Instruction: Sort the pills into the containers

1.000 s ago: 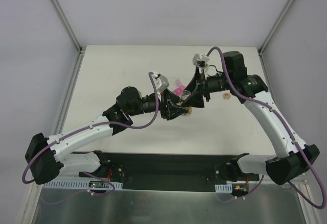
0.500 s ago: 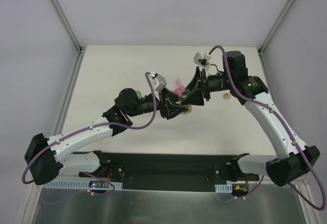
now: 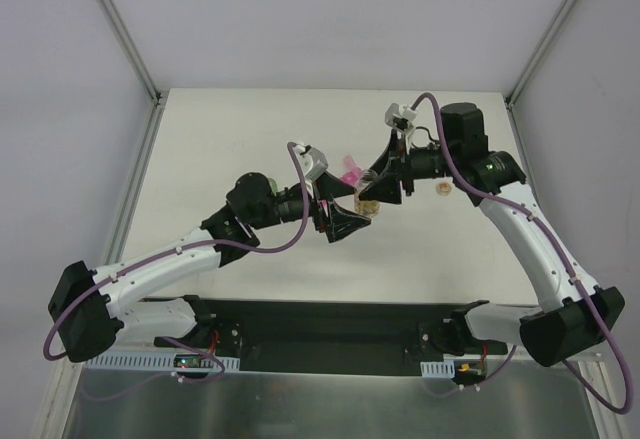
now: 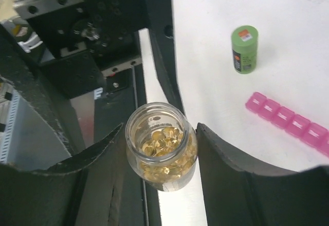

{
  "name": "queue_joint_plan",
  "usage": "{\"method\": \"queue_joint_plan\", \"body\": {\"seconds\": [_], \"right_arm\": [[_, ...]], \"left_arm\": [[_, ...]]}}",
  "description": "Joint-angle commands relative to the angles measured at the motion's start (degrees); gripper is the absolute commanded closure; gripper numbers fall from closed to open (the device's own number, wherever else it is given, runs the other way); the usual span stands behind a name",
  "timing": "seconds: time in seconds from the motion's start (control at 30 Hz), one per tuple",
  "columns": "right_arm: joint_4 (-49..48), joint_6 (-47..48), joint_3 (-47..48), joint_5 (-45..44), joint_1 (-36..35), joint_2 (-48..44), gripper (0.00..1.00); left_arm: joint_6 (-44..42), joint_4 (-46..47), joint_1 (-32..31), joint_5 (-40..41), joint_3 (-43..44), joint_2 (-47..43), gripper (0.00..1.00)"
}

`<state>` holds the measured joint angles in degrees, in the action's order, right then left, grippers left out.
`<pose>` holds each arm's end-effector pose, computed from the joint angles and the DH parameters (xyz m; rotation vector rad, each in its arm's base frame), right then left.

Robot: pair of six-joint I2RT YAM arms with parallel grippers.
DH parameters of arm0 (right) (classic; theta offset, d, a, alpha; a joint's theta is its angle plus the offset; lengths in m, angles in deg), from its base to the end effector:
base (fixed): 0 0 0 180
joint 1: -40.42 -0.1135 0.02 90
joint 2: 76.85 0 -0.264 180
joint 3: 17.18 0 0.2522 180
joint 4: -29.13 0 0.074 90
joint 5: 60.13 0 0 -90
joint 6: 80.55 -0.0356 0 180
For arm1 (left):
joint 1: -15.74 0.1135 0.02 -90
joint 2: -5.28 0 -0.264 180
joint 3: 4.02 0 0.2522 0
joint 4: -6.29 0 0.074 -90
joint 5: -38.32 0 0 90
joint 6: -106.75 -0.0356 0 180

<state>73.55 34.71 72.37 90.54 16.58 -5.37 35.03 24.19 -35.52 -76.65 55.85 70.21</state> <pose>0.2233 0.1326 0.4015 -1.3460 1.3693 1.0421 0.1528 -0.2145 0.3540 0.7926 1.2683 -1.2924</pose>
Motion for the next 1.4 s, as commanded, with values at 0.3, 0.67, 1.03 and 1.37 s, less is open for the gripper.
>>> {"method": "queue_joint_plan", "body": {"seconds": [0.3, 0.67, 1.03, 1.37], "right_arm": [[-21.7, 17.0, -20.3, -19.5, 2.7, -2.8, 0.69], [-43.8, 12.0, -29.5, -26.2, 3.0, 8.7, 0.69], [-55.8, 4.1, -29.8, -30.3, 2.6, 18.9, 0.67], [-59.4, 0.6, -31.2, -29.8, 2.6, 21.1, 0.59]], "left_arm": [[-3.8, -11.1, 5.2, 4.4, -3.7, -13.6, 0.12], [-1.9, -13.4, 6.2, 7.7, -9.1, -18.9, 0.11], [-1.3, -12.2, 6.3, 8.0, -10.6, -19.0, 0.11], [-0.5, -10.5, 6.3, 8.0, -12.1, -19.0, 0.11]]}}
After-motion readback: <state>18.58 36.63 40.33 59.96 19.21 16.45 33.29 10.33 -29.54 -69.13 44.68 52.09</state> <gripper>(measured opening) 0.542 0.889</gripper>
